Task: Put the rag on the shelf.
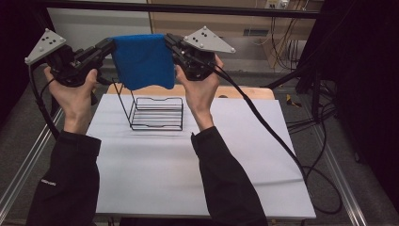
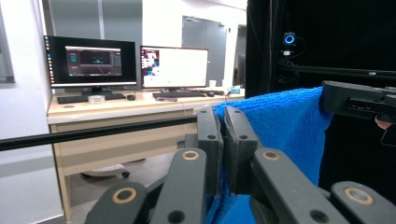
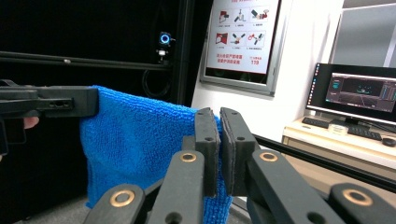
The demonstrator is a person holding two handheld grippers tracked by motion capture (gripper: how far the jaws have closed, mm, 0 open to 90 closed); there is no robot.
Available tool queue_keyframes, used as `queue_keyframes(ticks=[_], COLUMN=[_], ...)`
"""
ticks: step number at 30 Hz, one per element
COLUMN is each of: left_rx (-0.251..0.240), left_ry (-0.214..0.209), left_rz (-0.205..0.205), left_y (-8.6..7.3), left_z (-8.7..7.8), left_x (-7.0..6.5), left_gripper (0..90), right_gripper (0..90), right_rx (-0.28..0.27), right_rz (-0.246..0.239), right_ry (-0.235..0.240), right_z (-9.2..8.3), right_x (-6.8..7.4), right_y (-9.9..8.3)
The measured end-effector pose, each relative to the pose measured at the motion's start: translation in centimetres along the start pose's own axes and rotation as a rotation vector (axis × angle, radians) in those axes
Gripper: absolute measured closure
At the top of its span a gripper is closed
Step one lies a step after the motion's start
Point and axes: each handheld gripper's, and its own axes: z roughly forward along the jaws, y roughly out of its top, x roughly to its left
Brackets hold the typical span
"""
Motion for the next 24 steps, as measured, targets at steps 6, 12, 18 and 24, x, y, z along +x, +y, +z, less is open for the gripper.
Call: queue_keyframes(ticks=[6, 12, 18, 24], left_rx=[0.002, -0.005, -0.001, 0.003], left_ry=[0.017, 0.022, 0.046, 0.057], left_rz=[-0.006, -0.017, -0.029, -0.035], left_y=[0.6, 0.8, 0.8, 0.2], left_z=[1.1, 2.0, 3.3, 4.6], left_x=[1.1, 2.1, 3.1, 3.9], left_gripper=[86.0, 86.1, 86.0, 86.0], right_gripper=[86.6, 86.6, 86.6, 86.6], right_rx=[0.001, 0.008, 0.023, 0.043], right_rz=[0.004, -0.008, -0.025, -0.011], right_ry=[-0.006, -0.015, -0.03, -0.043], right_z=[1.3, 2.5, 4.0, 5.1], right_x=[-0.5, -1.0, -1.3, -2.0], right_y=[0.1, 0.3, 0.5, 0.1])
